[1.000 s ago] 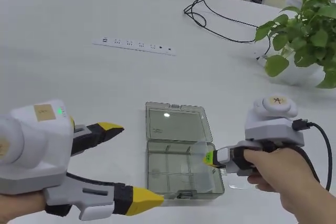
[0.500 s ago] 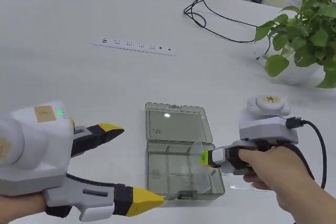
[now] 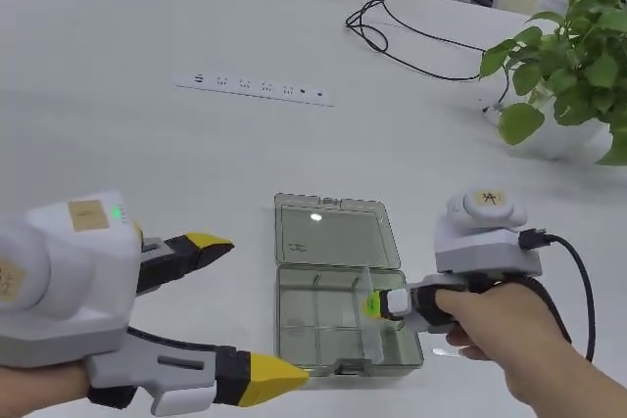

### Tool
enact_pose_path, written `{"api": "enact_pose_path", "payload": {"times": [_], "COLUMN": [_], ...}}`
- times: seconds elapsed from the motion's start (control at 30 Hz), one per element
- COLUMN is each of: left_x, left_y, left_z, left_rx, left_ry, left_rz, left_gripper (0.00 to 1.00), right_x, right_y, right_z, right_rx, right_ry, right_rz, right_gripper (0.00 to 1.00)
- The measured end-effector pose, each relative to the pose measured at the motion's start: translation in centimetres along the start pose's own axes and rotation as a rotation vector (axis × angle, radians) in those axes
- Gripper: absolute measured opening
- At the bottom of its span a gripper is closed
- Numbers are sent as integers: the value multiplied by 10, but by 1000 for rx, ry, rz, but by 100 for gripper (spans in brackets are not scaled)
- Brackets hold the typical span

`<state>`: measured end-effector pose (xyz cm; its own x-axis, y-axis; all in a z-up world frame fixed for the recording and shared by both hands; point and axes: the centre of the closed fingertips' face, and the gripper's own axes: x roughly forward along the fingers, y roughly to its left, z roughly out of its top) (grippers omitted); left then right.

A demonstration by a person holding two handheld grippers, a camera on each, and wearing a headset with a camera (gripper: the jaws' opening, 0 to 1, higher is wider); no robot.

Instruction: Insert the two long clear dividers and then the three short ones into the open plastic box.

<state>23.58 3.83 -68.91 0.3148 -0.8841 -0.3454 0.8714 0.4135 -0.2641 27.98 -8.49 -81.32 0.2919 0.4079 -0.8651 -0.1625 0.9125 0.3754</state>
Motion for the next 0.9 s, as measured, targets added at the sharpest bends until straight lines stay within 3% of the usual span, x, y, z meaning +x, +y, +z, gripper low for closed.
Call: {"api": "enact_pose_path", "payload": {"times": [0.47,0.9], "left_x": [-3,-11], "left_y": [0,-11], "left_z": [2,1], "left_rx": [-3,-3], "left_ry": [0,5], "left_rz": [21,50], "left_gripper": [89,88], "right_x": [-1,-24], "right_y": [0,6], "right_z": [-2,5], "right_rx": [-46,-95], "right_ry": [-35,-124], "right_rz": [24,68], "right_gripper": [12,21]}}
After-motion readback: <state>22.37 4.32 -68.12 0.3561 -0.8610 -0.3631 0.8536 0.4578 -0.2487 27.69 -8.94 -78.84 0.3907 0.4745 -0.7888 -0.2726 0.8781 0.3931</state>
